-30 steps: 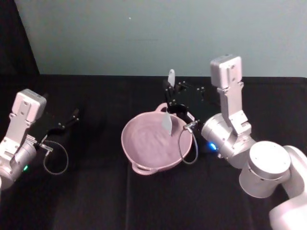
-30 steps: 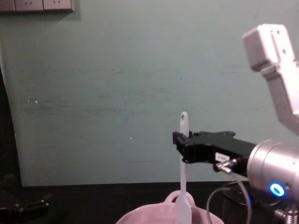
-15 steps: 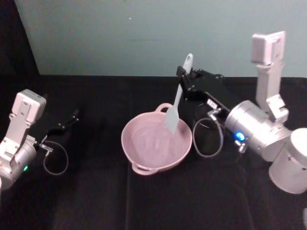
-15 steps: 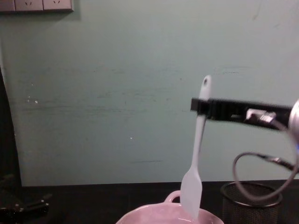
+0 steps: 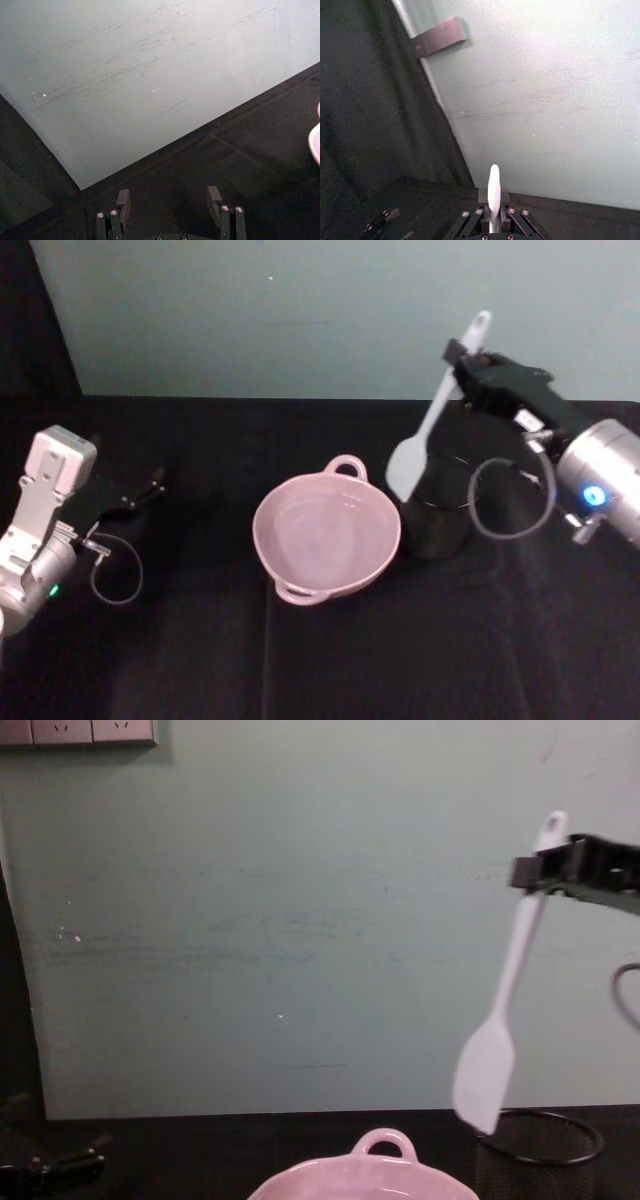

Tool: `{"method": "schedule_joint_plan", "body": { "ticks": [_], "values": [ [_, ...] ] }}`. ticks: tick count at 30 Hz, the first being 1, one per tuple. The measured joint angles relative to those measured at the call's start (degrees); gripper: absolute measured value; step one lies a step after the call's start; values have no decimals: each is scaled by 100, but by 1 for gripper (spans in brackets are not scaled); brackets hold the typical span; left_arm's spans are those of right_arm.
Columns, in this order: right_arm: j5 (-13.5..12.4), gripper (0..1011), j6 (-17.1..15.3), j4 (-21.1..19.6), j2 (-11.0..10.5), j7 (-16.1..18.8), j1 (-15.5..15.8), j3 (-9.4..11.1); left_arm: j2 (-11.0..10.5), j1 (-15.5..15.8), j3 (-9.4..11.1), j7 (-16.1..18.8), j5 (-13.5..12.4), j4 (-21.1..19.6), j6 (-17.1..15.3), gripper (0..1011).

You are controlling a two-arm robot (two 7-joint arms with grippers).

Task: Use the one hand to pick up the spoon and stir the clear water in the bowl.

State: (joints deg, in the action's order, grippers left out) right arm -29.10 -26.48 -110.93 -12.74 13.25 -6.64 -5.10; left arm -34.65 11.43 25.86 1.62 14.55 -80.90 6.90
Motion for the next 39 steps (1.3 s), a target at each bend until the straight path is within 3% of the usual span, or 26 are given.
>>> {"method": "schedule_joint_plan", "body": {
  "ticks": [5,13,24,39],
  "values": [
    [-366,119,-343,-15,90,-319,-22,422,0,0,0,0,0,0,0,1011],
    [-567,119,-356,319,239,-737,-154,719,0,0,0,0,0,0,0,1011],
    [-680,119,-171,942,371,-1044,-389,646,0,0,0,0,0,0,0,1011],
    [-915,119,-44,1348,457,-1259,-348,514,0,0,0,0,0,0,0,1011]
  ]
}}
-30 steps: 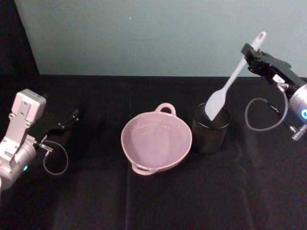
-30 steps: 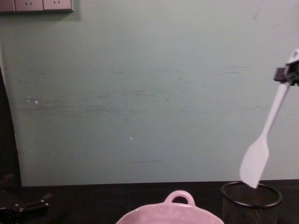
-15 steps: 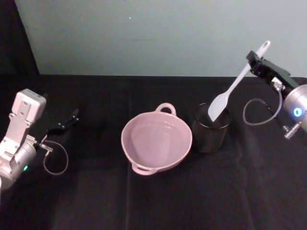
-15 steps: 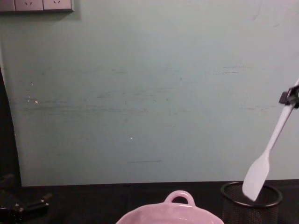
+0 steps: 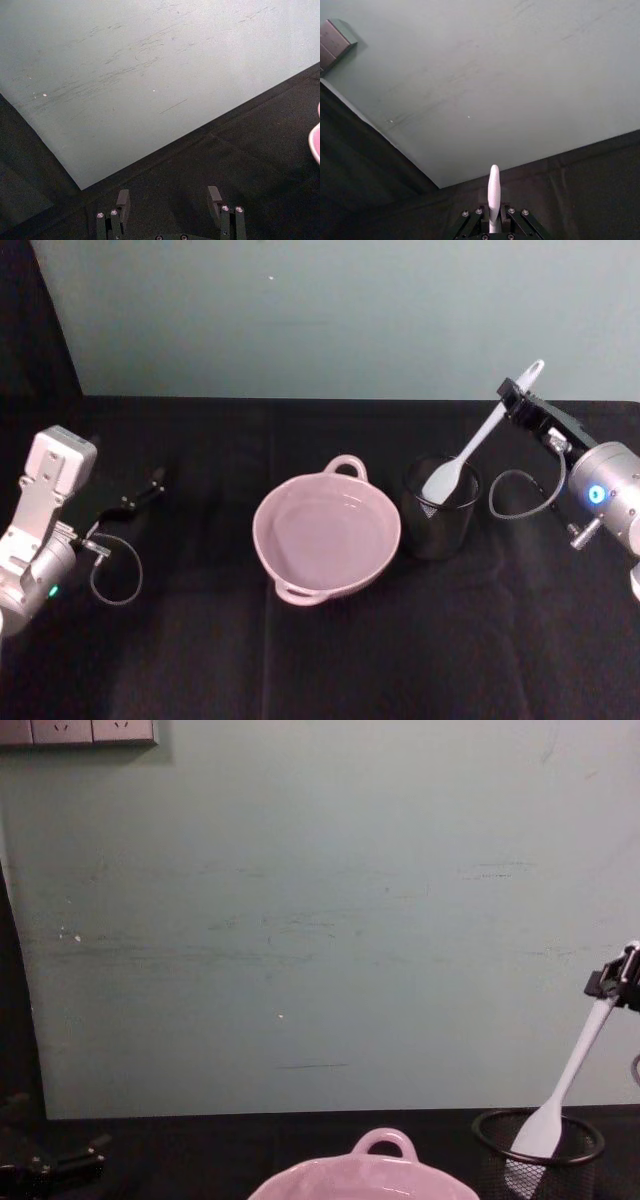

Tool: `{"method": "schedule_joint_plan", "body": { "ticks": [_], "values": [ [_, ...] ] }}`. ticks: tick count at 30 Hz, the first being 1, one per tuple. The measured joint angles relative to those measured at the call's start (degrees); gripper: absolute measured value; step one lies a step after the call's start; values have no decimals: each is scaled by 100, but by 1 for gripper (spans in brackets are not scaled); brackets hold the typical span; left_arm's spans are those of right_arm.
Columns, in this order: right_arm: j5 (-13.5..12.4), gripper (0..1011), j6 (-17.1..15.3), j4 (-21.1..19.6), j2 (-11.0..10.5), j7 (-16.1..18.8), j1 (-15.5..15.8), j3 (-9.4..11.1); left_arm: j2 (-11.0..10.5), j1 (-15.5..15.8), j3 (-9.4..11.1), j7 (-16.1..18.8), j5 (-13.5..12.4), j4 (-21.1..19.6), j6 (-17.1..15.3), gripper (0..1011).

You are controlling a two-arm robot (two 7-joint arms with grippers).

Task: Use the one hand to pick up the spoon and stir the clear water in the bowl.

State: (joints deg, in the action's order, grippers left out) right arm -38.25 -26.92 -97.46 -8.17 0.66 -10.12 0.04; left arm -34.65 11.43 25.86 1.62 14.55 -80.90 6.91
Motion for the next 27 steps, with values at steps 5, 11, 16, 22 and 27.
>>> {"method": "schedule_joint_plan", "body": {
  "ticks": [5,11,16,22,27],
  "values": [
    [-35,119,52,59,-100,54,25,-74,0,0,0,0,0,0,0,1011],
    [-30,119,110,148,-332,249,-6,-202,0,0,0,0,0,0,0,1011],
    [-102,119,71,203,-439,320,-43,-255,0,0,0,0,0,0,0,1011],
    [-216,119,4,275,-585,433,-70,-320,0,0,0,0,0,0,0,1011],
    [-288,120,12,374,-683,520,-107,-380,0,0,0,0,0,0,0,1011]
  ]
}}
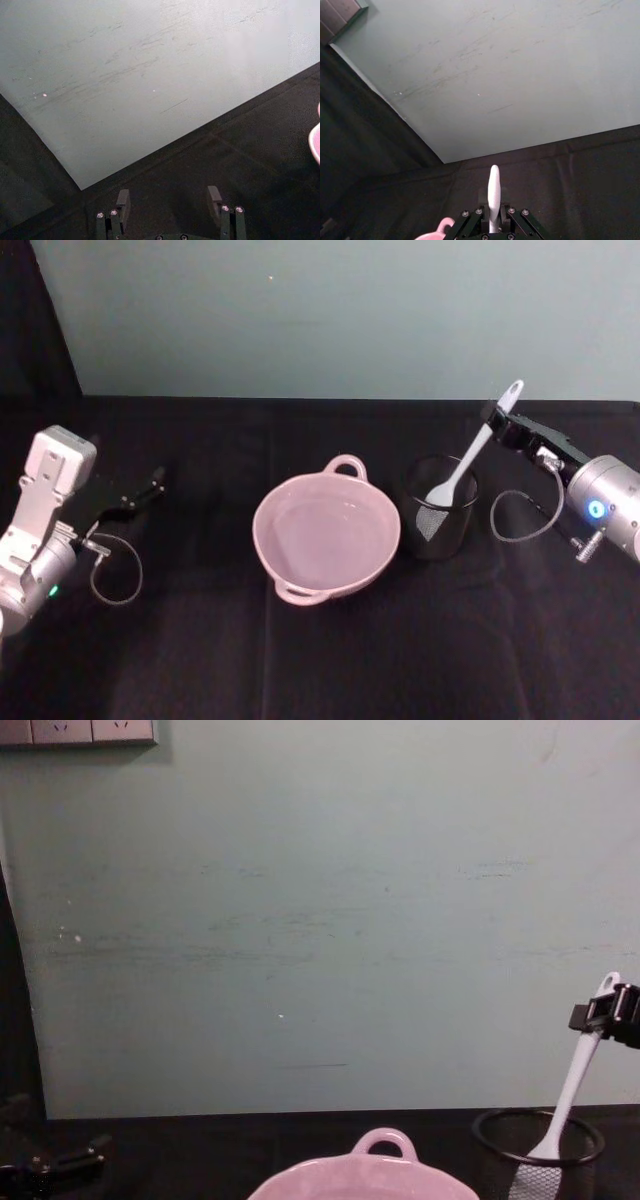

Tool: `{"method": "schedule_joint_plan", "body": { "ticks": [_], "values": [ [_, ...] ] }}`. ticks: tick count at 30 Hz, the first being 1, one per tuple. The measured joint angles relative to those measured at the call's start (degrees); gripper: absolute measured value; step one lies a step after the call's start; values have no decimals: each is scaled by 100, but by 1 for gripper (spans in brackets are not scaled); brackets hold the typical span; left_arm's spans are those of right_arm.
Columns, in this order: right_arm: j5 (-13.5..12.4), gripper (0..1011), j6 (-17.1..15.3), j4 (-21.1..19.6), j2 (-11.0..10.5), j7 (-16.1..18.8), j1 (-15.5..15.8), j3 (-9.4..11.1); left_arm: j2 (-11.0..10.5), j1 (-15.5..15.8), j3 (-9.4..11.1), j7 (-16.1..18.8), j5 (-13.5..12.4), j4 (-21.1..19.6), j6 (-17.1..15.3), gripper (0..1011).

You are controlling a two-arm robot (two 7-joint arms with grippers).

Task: Use the one hand to pick up the spoon and stir the clear water in the bowl.

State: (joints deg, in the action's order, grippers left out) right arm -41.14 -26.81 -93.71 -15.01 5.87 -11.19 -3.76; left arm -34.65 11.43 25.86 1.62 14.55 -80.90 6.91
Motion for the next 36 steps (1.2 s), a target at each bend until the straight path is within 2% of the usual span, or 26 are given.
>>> {"method": "schedule_joint_plan", "body": {
  "ticks": [11,36],
  "values": [
    [-58,120,136,257,-233,220,-159,-200,0,0,0,0,0,0,0,1011],
    [-371,119,323,496,-473,329,-213,-446,0,0,0,0,0,0,0,1011]
  ]
}}
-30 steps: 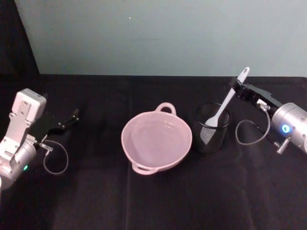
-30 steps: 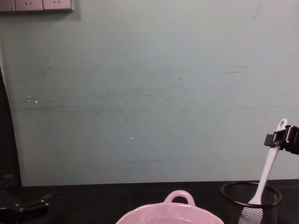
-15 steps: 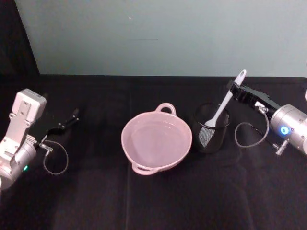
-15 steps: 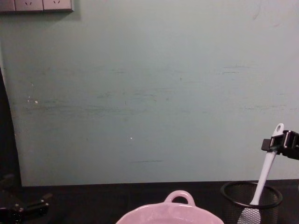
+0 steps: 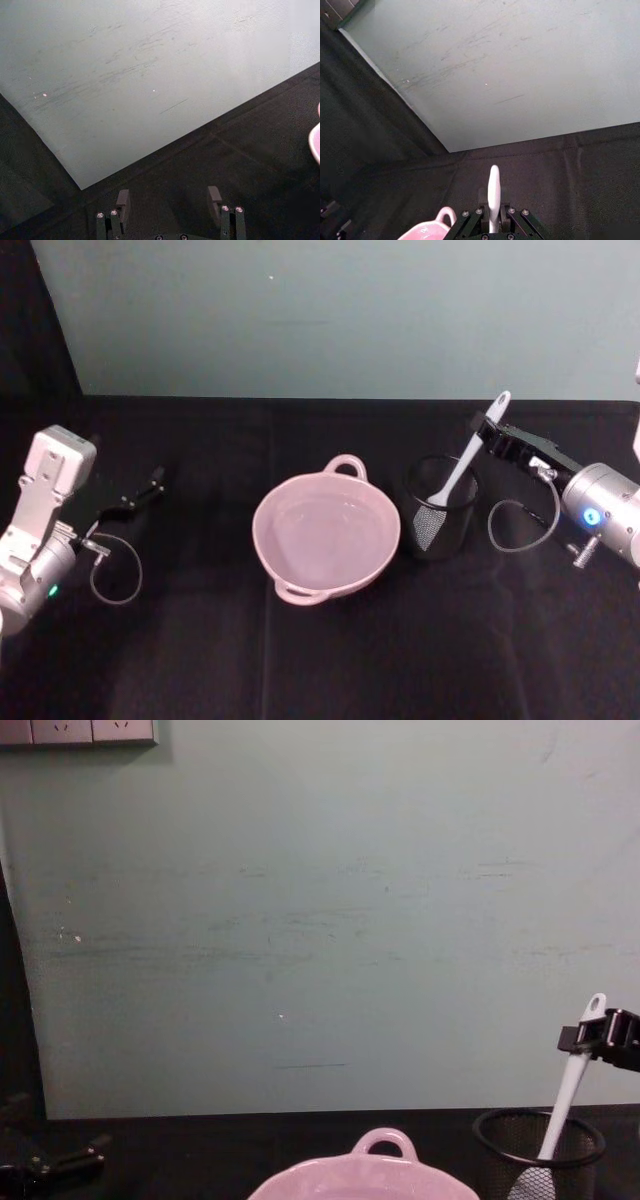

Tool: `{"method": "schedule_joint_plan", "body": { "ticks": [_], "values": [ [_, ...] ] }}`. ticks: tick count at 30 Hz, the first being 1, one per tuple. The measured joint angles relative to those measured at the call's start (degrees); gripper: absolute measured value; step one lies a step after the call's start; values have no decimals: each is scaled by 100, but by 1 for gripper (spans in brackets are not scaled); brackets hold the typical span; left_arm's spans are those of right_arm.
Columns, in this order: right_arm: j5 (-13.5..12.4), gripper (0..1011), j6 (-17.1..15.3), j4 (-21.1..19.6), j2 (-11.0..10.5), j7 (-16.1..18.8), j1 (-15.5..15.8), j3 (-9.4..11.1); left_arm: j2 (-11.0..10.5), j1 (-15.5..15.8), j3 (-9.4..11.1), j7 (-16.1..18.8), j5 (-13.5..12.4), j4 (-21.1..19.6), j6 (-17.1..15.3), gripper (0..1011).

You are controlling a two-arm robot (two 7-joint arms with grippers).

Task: Use the one hand to pick up the spoon and stir the clear water in the bowl.

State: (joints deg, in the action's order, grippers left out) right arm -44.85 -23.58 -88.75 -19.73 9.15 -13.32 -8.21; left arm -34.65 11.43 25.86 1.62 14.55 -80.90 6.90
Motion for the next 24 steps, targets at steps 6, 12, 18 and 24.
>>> {"method": "schedule_joint_plan", "body": {
  "ticks": [6,12,18,24],
  "values": [
    [-32,119,7,14,-4,19,0,3,0,0,0,0,0,0,0,1011],
    [-22,122,2,7,1,15,2,7,0,1,0,0,0,0,0,1011],
    [-8,282,-2,0,4,5,4,10,0,0,0,0,0,0,0,1011],
    [3,482,-5,-3,7,2,4,12,0,0,0,0,0,0,0,1011]
  ]
}}
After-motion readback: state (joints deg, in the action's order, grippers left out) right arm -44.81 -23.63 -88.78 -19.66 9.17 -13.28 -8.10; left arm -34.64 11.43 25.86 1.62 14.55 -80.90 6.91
